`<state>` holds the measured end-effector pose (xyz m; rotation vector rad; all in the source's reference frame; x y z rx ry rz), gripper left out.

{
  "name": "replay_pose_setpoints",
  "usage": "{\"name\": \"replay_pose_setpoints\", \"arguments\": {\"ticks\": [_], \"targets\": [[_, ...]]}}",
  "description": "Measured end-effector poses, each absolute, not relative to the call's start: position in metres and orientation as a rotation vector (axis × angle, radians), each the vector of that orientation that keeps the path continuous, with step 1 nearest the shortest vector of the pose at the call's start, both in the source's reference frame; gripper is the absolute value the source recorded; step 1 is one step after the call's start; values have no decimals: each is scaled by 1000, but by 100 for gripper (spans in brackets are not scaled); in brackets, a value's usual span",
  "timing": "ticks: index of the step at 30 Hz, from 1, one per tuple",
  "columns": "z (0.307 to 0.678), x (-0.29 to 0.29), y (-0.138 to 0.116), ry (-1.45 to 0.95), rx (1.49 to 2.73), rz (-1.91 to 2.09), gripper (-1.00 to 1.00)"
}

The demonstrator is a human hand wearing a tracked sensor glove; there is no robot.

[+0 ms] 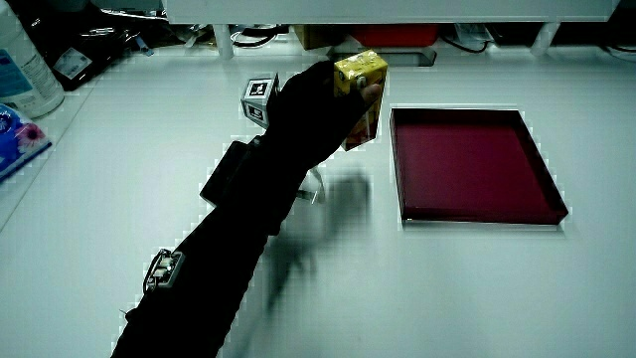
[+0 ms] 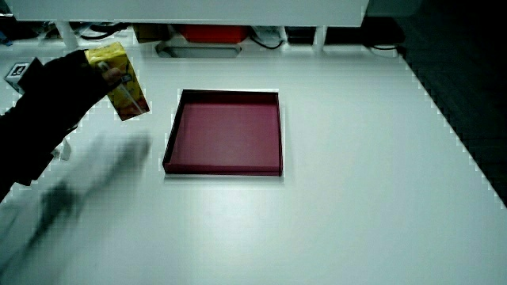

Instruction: Place ice redtea

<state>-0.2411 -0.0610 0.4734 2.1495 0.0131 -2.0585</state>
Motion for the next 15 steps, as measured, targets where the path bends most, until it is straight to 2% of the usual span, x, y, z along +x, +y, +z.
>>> {"name": "replay_pose_setpoints", "arguments": {"ticks": [4,15], "targets": [[486,-252,-62,-42,2163,-2037,0],[530,-274,-55,-137,2101,-2058,0]]}}
